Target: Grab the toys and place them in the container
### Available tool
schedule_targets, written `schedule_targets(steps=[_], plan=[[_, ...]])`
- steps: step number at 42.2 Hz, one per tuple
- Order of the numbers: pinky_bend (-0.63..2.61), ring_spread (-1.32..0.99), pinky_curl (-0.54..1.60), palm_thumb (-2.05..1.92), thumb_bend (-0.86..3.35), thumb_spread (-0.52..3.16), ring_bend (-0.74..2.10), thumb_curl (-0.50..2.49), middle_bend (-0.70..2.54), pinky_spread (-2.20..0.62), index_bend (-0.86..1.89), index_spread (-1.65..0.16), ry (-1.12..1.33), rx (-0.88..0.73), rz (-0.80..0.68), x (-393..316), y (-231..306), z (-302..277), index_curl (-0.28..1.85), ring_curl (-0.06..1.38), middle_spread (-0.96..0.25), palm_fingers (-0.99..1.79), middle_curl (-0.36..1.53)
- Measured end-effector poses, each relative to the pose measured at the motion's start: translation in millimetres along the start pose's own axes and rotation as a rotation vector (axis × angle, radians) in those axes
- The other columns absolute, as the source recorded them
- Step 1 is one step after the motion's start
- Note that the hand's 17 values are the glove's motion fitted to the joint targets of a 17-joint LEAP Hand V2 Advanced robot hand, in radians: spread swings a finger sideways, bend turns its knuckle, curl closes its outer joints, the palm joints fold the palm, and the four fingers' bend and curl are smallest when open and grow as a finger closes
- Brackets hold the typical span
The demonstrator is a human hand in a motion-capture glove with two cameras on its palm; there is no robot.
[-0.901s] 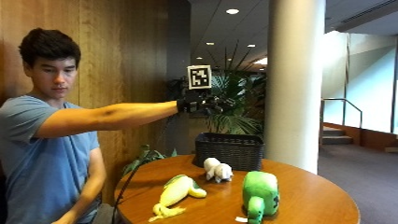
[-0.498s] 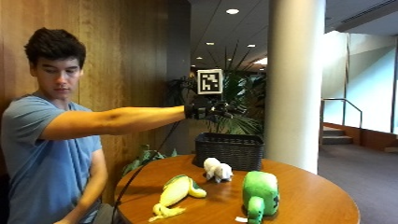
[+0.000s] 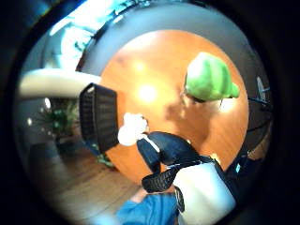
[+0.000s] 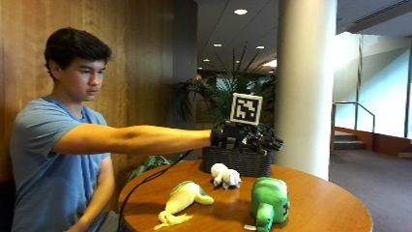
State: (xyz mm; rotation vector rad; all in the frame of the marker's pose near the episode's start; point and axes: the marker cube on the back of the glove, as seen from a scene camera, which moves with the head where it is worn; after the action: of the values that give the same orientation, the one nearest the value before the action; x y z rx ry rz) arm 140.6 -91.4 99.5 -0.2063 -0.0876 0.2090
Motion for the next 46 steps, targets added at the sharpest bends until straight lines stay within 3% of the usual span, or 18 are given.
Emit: schedule_targets(steps=[3, 7, 10, 19, 29, 34, 46], plan=[[1.09, 0.03, 0.34, -0.02, -0.03, 1.04, 0.23, 0.20, 0.15, 0.08, 0.08, -0.29, 0.011, -0.029, 0.037, 7, -15, 16, 0.15, 0.17, 0.01, -0.20, 0.20], [1.11, 0.03, 0.34, -0.01, -0.03, 1.03, 0.21, 0.21, 0.14, 0.08, 0.06, -0.28, 0.171, -0.083, -0.081, 26, -26, 43, 0.14, 0.18, 0.01, -0.24, 0.20], [1.13, 0.03, 0.35, -0.01, -0.03, 1.02, 0.19, 0.22, 0.13, 0.09, 0.05, -0.28, 0.243, -0.117, -0.088, 34, -37, 63, 0.14, 0.18, 0.01, -0.26, 0.21], [1.20, 0.04, 0.37, 0.01, -0.02, 1.01, 0.18, 0.25, 0.12, 0.09, 0.03, -0.27, 0.074, -0.219, -0.087, 23, -63, 115, 0.12, 0.20, 0.02, -0.29, 0.21], [1.35, 0.06, 0.40, 0.13, 0.01, 1.04, 0.26, 0.28, 0.12, 0.07, 0.02, -0.27, -0.005, -0.199, -0.114, 16, -78, 128, 0.08, 0.23, 0.04, -0.24, 0.20], [1.29, 0.02, 0.38, 0.33, 0.11, 1.13, 0.61, 0.32, 0.24, 0.02, 0.03, -0.29, -0.029, -0.148, -0.152, 15, -84, 132, 0.06, 0.33, 0.02, 0.09, 0.24], [1.19, -0.27, 0.33, 0.61, 0.27, 1.26, 0.98, 0.43, 0.47, -0.16, 0.21, -0.31, 0.013, 0.016, -0.157, 17, -74, 117, 0.11, 0.45, -0.15, 0.55, 0.36]])
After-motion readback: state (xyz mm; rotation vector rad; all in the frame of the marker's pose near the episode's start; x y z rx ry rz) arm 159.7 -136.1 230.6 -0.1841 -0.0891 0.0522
